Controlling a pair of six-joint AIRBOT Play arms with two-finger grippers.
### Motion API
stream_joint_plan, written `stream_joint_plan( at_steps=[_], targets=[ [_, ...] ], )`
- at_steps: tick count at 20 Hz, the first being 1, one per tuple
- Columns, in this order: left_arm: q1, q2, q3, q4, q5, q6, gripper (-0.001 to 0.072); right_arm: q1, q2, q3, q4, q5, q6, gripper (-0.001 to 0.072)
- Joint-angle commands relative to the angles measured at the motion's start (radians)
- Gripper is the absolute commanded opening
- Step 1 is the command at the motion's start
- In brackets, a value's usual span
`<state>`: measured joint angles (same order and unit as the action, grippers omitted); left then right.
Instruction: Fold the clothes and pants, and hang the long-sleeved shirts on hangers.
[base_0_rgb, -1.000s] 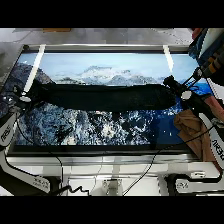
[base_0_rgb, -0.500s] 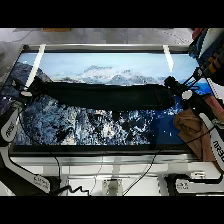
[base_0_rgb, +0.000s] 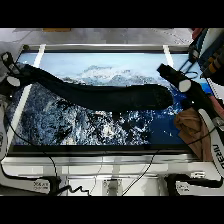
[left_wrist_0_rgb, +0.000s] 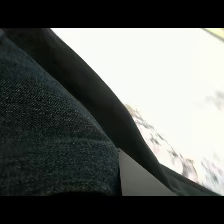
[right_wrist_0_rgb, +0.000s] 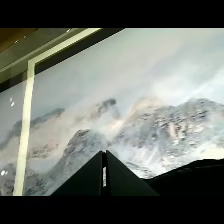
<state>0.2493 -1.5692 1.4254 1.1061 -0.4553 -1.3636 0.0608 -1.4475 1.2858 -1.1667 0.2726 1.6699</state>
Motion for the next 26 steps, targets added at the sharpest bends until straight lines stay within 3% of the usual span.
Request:
stream_joint_plan(
  at_steps=[1,7,10,15,22,24,26],
  targets=[
    [-0.011,0.121,0.003,0.054,-0.149,0.064,0.0025,0.124,-0.103,0.181,0.000,0.147,-0.013,0.0028],
    [-0.035,0.236,0.003,0.052,-0.292,0.089,0.0026,0.386,-0.434,0.528,0.073,0.394,-0.016,0.0028],
    [-0.072,0.235,0.003,0.053,-0.357,0.090,0.0026,0.523,-0.540,0.617,0.076,0.363,-0.014,0.0027],
    [-0.157,0.235,0.003,0.053,-0.347,0.089,0.0026,0.715,-0.632,0.632,0.188,0.321,-0.006,0.0028],
    [-0.240,0.235,0.003,0.035,-0.331,0.089,0.0026,0.858,-0.671,0.632,0.204,0.226,-0.005,0.0027],
    [-0.259,0.234,0.003,0.034,-0.331,0.089,0.0026,0.832,-0.668,0.632,0.183,0.260,-0.007,0.0028],
    [-0.291,0.221,0.001,0.019,-0.333,0.089,0.0026,0.771,-0.651,0.632,0.120,0.383,-0.007,0.0029]
  ],
)
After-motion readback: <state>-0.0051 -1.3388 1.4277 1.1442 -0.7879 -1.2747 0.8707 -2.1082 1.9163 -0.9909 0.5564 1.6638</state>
